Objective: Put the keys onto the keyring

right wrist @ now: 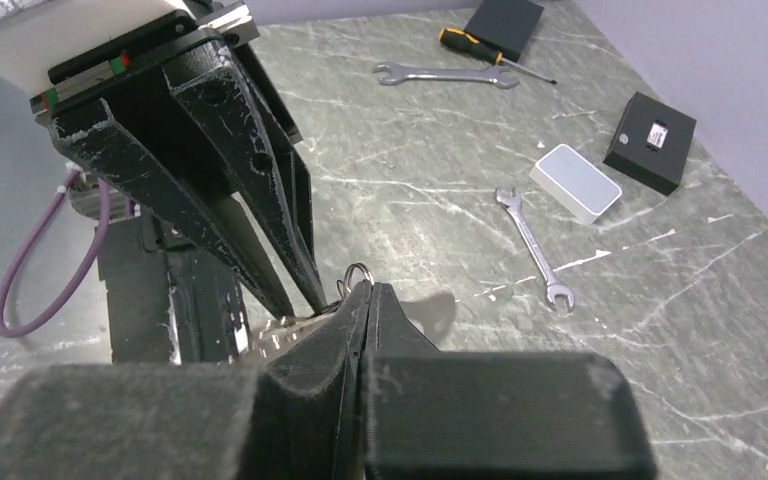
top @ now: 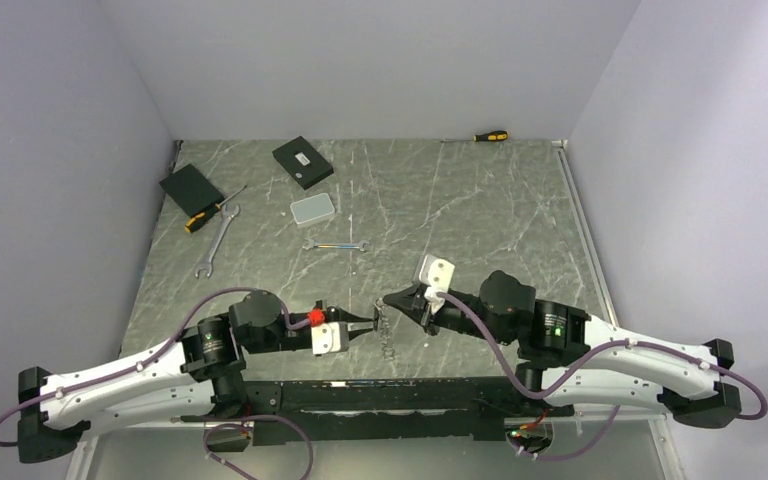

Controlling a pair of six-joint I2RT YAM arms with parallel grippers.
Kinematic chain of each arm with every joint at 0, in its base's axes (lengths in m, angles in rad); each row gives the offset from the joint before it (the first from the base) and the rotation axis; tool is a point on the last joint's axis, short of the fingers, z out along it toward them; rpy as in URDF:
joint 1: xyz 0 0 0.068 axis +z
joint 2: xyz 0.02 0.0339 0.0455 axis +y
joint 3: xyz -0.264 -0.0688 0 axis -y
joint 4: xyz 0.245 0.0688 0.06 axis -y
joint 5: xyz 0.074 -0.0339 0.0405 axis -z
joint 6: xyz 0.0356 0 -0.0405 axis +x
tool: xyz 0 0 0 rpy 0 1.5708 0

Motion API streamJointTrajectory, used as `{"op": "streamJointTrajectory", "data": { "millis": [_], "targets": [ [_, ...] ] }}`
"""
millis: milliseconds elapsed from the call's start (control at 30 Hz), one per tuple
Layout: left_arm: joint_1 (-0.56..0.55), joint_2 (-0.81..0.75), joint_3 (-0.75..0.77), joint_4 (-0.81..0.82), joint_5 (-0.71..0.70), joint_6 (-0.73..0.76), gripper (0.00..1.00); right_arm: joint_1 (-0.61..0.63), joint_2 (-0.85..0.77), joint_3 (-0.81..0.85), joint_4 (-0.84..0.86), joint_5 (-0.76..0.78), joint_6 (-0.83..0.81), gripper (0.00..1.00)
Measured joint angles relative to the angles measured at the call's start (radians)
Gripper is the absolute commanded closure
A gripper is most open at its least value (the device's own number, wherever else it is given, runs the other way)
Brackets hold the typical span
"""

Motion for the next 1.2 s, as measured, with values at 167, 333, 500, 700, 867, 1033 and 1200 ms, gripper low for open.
{"op": "streamJointTrajectory", "data": {
  "millis": [167, 333, 500, 700, 867, 1033, 1200],
  "targets": [
    [0.000, -0.020, 0.001, -0.026, -0.006, -0.003, 0.75, -0.002, -0.005, 0.000, 0.013, 0.000, 0.000, 1.00],
    [0.000, -0.027, 0.002, -0.011, -0.019, -0.010, 0.72, -0.003, -0.005, -0.002, 0.016, -0.001, 0.001, 1.00],
    [0.000, -0.029, 0.021, -0.011, -0.063, -0.008, 0.70, -0.003, -0.005, -0.002, 0.016, -0.007, 0.002, 1.00],
    [0.000, -0.021, 0.030, 0.013, -0.088, -0.002, 0.69, -0.003, -0.002, -0.002, 0.026, -0.020, 0.008, 1.00],
    [0.000, -0.002, 0.030, 0.048, -0.088, -0.002, 0.69, -0.003, 0.006, -0.002, 0.032, -0.024, 0.011, 1.00],
    [0.000, 0.005, 0.030, 0.081, -0.088, -0.002, 0.70, -0.003, 0.011, -0.002, 0.033, -0.031, 0.011, 1.00],
    [0.000, 0.013, 0.030, 0.117, -0.095, -0.002, 0.70, -0.003, 0.016, -0.002, 0.037, -0.048, 0.011, 1.00]
  ]
}}
